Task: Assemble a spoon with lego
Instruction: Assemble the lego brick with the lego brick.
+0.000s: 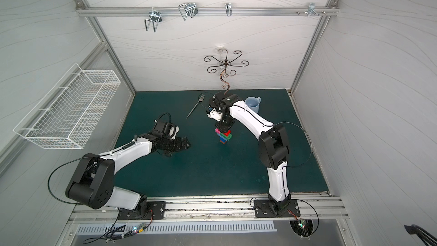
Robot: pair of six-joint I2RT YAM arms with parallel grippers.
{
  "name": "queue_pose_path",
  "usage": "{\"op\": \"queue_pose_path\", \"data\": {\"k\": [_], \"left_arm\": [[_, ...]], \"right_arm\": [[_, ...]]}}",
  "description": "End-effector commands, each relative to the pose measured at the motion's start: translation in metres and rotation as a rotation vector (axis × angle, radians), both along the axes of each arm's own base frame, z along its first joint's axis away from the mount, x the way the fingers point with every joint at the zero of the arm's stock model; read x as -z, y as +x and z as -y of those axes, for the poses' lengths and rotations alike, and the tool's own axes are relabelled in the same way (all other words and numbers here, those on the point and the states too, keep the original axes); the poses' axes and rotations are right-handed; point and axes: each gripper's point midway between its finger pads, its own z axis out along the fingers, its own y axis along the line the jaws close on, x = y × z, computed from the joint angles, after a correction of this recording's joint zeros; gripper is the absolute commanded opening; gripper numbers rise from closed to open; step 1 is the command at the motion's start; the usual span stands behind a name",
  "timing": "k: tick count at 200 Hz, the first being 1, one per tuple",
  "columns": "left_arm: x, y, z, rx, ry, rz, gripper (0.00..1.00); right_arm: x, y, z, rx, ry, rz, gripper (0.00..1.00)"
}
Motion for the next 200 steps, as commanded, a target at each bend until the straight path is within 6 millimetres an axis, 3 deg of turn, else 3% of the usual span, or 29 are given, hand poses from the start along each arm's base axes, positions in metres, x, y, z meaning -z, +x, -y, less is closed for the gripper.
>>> {"op": "queue_pose_path", "data": {"k": [1,112,200], "left_arm": [[-0.011,0.013,0.006,0.016,-0.006,0.042,1.0],[-0.011,0.012,0.005,0.017,-0.001,0.041,1.0],[-0.01,0.012,0.004,0.017,0.006,0.037,1.0]], "right_arm": [[0.004,-0.007,0.0,-0.014,-0.022,-0.041,0.16],[-0.006,-0.005,0.001,-0.002,0.011,-0.039,0.16],[0.009,0.0,0.003,0.002,-0.033,-0.049,0.16]]}}
